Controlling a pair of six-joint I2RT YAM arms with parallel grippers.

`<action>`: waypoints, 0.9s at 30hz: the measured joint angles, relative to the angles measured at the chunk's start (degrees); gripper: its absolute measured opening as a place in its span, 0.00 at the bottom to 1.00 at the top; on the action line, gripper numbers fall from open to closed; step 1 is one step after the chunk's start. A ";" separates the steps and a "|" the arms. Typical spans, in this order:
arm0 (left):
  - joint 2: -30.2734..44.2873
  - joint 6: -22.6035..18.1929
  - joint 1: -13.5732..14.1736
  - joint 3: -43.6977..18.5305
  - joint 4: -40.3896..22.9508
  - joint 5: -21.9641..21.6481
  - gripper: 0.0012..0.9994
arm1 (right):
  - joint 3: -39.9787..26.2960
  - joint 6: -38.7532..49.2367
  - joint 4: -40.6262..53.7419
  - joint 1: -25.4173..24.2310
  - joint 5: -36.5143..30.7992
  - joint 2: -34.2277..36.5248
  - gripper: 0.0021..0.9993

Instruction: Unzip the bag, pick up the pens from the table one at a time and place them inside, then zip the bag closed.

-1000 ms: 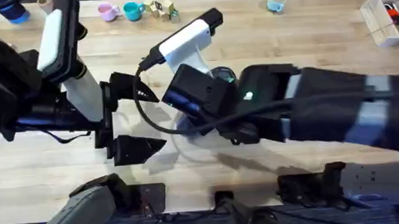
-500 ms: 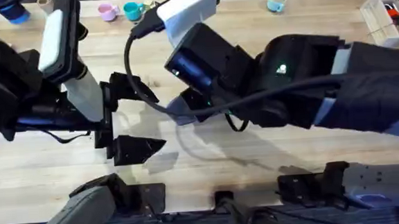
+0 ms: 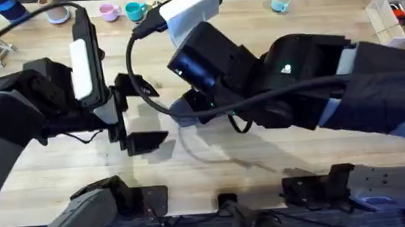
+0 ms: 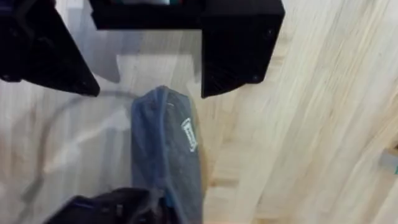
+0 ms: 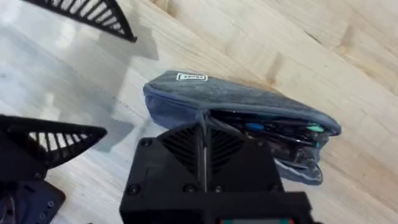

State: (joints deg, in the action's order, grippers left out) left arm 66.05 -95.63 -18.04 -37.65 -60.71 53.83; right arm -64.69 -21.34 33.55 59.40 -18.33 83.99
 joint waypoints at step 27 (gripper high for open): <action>16.68 11.79 7.49 0.00 17.13 8.31 0.99 | -0.02 0.00 -0.09 0.00 0.00 -0.01 0.03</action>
State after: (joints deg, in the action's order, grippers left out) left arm 82.73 -83.83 -10.55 -37.65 -43.58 62.14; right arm -64.71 -21.34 33.45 59.40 -18.33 83.98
